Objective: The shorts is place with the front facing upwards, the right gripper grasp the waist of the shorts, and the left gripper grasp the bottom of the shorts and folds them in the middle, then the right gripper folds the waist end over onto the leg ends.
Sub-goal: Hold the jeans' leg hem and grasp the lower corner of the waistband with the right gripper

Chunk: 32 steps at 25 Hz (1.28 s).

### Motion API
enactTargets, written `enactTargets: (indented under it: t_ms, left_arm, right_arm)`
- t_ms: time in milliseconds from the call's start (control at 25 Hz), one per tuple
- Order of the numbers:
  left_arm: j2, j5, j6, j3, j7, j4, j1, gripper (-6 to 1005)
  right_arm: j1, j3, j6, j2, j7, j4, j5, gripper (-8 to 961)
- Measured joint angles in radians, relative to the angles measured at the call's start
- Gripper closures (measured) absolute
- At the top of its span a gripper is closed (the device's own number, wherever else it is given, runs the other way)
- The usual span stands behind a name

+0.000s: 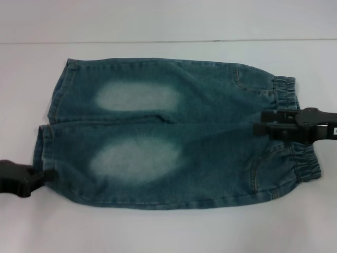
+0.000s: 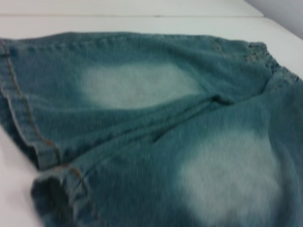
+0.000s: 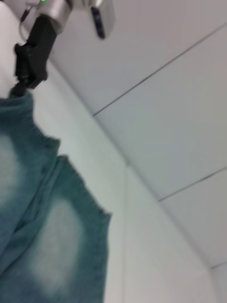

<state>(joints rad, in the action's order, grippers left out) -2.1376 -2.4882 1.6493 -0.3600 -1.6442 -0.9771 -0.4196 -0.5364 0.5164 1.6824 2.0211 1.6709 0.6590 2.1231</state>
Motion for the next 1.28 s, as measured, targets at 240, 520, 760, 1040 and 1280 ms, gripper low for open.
enactTargets:
  t_ms: [240, 520, 760, 1040, 1280]
  left_arm:
    - [0.009, 0.011, -0.027, 0.001, -0.023, 0.026, -0.033, 982]
    - [0.010, 0.038, -0.034, -0.002, -0.024, 0.032, -0.039, 982]
    - [0.009, 0.038, -0.034, -0.001, -0.025, 0.034, -0.041, 981]
    - [0.007, 0.038, -0.035, 0.002, -0.021, 0.035, -0.035, 981]
    - [0.007, 0.038, -0.038, 0.003, -0.025, 0.035, -0.039, 981]
  right_arm:
    - [-0.029, 0.113, 0.009, -0.073, 0.184, 0.109, 0.166, 206]
    - [-0.034, 0.130, 0.056, -0.089, 0.188, 0.234, 0.355, 206]
    - [-0.076, 0.143, 0.054, -0.087, 0.182, 0.244, 0.519, 206]
    - [-0.100, 0.198, 0.007, -0.066, 0.196, 0.237, 0.599, 206]
    - [-0.109, 0.227, -0.025, -0.047, 0.208, 0.226, 0.622, 206]
